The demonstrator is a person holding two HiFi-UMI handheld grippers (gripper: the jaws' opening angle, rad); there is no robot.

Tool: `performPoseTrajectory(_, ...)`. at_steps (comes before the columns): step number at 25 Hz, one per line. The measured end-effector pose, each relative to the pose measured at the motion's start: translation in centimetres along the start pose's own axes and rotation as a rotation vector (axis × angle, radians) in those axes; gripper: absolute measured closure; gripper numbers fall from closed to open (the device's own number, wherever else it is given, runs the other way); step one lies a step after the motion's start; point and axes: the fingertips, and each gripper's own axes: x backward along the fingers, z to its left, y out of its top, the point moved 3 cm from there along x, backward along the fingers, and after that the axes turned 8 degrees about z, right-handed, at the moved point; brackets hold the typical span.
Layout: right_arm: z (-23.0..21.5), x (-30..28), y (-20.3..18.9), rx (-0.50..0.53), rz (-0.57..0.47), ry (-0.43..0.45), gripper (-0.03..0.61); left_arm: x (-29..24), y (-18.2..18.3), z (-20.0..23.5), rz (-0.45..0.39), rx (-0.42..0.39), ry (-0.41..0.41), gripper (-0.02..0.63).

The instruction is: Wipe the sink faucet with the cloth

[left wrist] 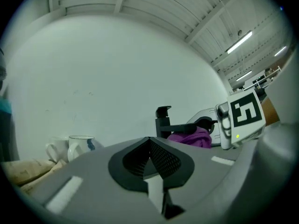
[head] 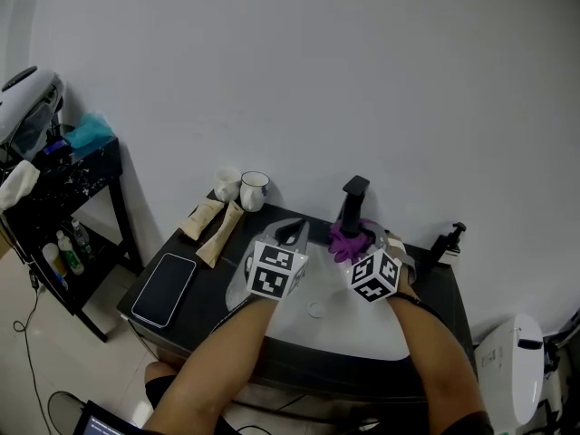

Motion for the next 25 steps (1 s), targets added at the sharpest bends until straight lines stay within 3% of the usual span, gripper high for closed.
performPoseTrajectory(3, -0.4, -1.9, 0.0, -0.088, 0.007, -0.090, 0.529, -0.6, 0.0, 0.0, -0.005, 0.000, -0.011, 0.597)
performPoseTrajectory(8, -1.0, -3.1, 0.0, -0.242, 0.016, -0.138, 0.526, -1.2, 0.2, -0.1, -0.024, 0.009, -0.031, 0.597)
performPoseTrajectory(16, -0.3, -3.4, 0.1, -0.117, 0.054, -0.210, 0.528, -1.6, 0.3, 0.1, -0.037, 0.018, -0.037, 0.597)
performPoseTrajectory(21, 1.2, -4.0, -0.4, -0.061, 0.095, -0.150, 0.528, -1.7, 0.3, 0.3, -0.034, 0.011, -0.030, 0.597)
performPoseTrajectory(25, 3.8, -4.9, -1.2, -0.028, 0.168, 0.005, 0.528, -1.7, 0.1, 0.5, -0.021, 0.004, -0.022, 0.597)
